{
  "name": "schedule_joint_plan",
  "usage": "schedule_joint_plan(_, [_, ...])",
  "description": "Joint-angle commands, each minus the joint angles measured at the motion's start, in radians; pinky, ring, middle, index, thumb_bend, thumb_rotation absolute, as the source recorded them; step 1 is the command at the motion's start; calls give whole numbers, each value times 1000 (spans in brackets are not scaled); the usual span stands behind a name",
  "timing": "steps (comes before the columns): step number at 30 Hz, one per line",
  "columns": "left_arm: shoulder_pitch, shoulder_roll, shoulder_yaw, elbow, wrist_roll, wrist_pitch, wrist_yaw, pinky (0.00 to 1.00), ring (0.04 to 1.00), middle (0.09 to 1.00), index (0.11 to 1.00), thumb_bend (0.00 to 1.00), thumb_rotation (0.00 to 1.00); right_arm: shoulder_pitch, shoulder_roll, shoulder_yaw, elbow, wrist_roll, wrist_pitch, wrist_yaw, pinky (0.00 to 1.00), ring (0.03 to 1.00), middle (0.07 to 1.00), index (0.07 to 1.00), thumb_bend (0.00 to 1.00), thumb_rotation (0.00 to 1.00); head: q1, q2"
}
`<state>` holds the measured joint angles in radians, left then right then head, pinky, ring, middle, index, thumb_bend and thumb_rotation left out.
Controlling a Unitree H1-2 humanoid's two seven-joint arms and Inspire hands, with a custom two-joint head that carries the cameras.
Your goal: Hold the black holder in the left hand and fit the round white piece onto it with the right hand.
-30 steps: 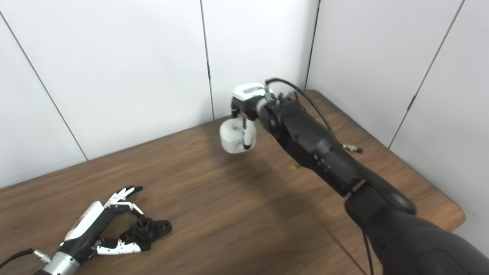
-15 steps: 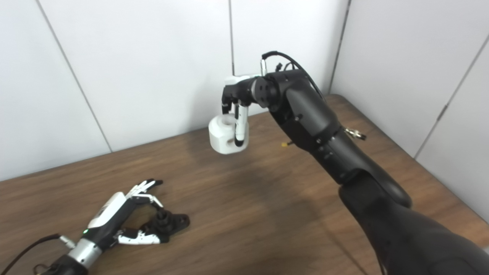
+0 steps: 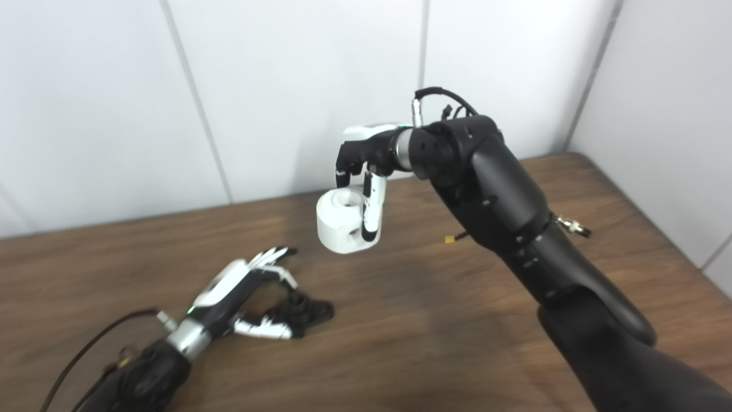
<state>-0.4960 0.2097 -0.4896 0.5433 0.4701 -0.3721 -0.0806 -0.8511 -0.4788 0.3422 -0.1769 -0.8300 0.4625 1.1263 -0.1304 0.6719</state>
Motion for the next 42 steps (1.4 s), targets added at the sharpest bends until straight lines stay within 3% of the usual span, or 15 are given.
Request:
schedule_joint_plan(1, [82,-39,-65,81,59,87,-68,1000,1000,953,481,524,61,-31,-5,-12,-45,14,-8,-45,967,926,811,480,525,139,15,0])
schedule_joint_plan(7, [81,-57,-64,91,59,92,-55,1000,1000,949,481,524,61,29,27,-13,-100,33,-14,-123,1000,955,799,480,525,138,52,-1])
schedule_joint_plan(18, [79,-71,-67,78,59,112,-61,1000,1000,941,480,524,62,90,54,12,-148,67,-11,-160,1000,959,804,481,525,138,62,14])
schedule_joint_plan(42, [83,-72,-77,46,60,131,-64,1000,1000,936,480,524,64,106,69,72,-71,101,-38,-215,1000,958,803,481,525,138,80,33])
